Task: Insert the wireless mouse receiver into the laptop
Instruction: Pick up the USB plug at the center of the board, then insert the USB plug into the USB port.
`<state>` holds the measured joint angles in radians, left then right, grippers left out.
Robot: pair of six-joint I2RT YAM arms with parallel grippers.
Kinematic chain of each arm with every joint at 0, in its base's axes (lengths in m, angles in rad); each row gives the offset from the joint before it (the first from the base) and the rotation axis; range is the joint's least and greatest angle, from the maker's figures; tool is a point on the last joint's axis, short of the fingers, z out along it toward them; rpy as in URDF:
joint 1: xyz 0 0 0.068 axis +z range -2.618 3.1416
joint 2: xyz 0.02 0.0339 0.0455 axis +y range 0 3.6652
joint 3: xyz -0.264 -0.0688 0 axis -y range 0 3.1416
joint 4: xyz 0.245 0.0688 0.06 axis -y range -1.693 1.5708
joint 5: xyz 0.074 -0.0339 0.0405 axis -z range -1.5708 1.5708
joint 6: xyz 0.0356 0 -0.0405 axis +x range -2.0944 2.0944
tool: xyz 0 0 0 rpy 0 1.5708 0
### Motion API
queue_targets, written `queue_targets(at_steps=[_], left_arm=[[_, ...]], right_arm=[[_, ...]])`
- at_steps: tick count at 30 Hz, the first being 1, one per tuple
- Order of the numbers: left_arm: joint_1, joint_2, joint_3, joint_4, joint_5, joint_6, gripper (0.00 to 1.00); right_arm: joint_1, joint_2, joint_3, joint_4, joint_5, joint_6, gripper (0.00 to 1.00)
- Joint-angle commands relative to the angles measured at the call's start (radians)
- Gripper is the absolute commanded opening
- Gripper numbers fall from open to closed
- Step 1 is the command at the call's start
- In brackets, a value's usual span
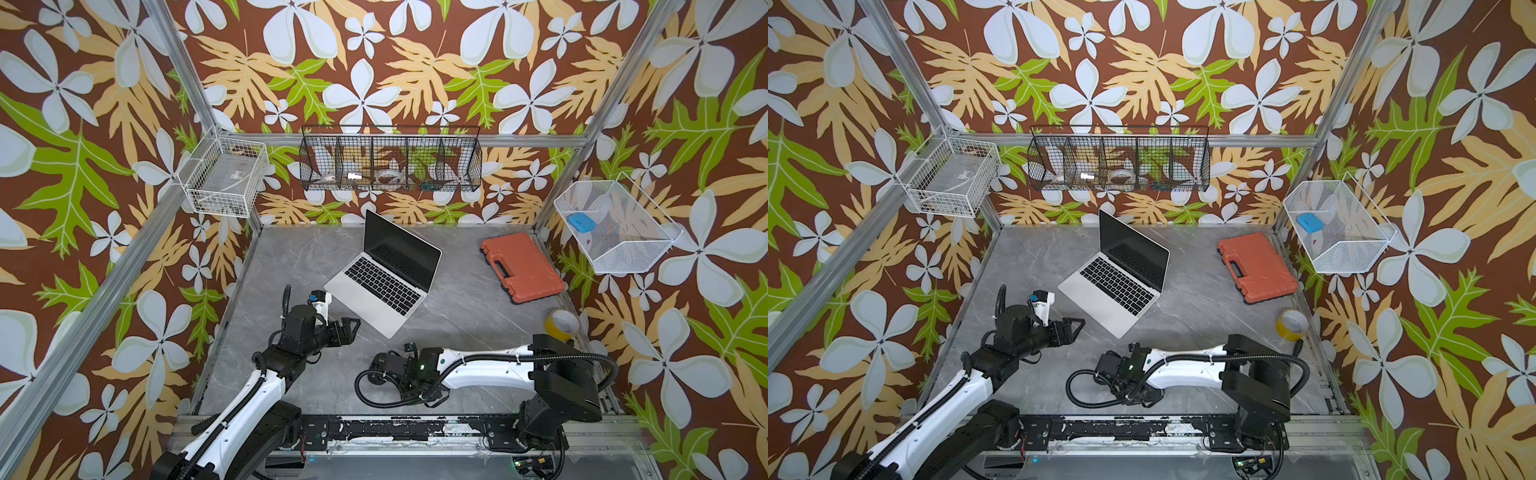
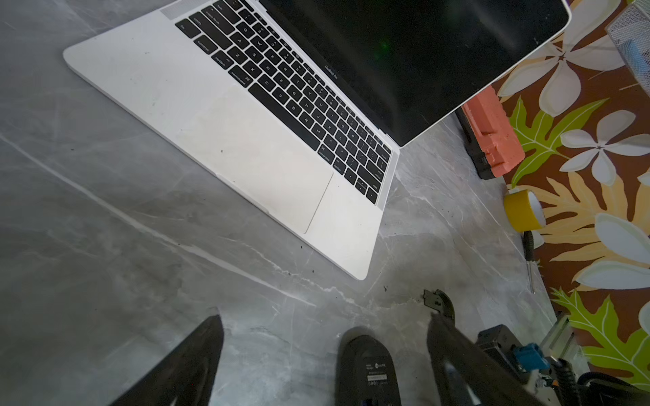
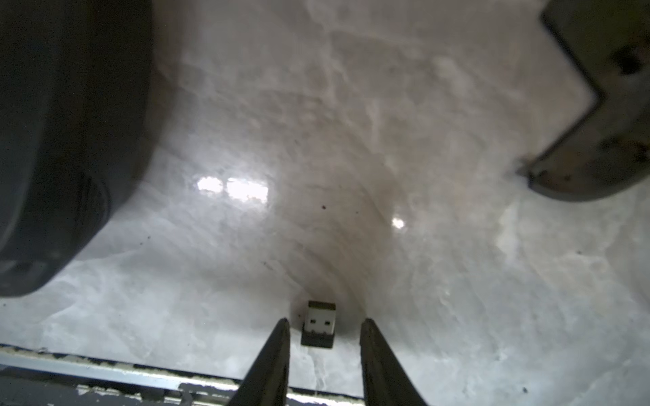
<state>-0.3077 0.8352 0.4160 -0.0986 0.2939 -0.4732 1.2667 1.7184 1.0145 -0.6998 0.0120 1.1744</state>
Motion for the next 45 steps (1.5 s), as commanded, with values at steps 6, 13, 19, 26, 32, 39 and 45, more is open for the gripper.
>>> queue_targets(at_steps=[6,13,19,26,32,39,45], left_arm=[[0.004,0.002,0.003,0.017,0.011,0.004,0.92],[0.002,-0.002,0.002,0.02,0.013,0.004,0.92],[0.003,-0.004,0.002,0.024,0.012,0.005,0.92],[0.07,0.157,0.095,0.103,0.1,0.077,0.92],[0.147,0.499,0.443,-0.038,0.065,0.271,0.86],[0.147,0.881,0.859,-0.313,-0.12,0.496,0.83],[0.152,1.054,1.002,-0.353,-0.181,0.555,0.84]], right_arm=[[0.006,0.012,0.008,-0.029,-0.007,0.002,0.26],[0.006,0.031,0.011,-0.04,0.018,-0.018,0.21],[-0.014,0.035,0.013,-0.03,0.033,-0.065,0.14],[-0.146,-0.028,0.096,-0.032,0.067,-0.44,0.08],[-0.352,-0.016,0.165,-0.036,0.049,-0.925,0.06],[-0.529,0.08,0.246,-0.02,0.042,-1.336,0.05],[-0.631,0.175,0.292,0.005,-0.014,-1.557,0.03]])
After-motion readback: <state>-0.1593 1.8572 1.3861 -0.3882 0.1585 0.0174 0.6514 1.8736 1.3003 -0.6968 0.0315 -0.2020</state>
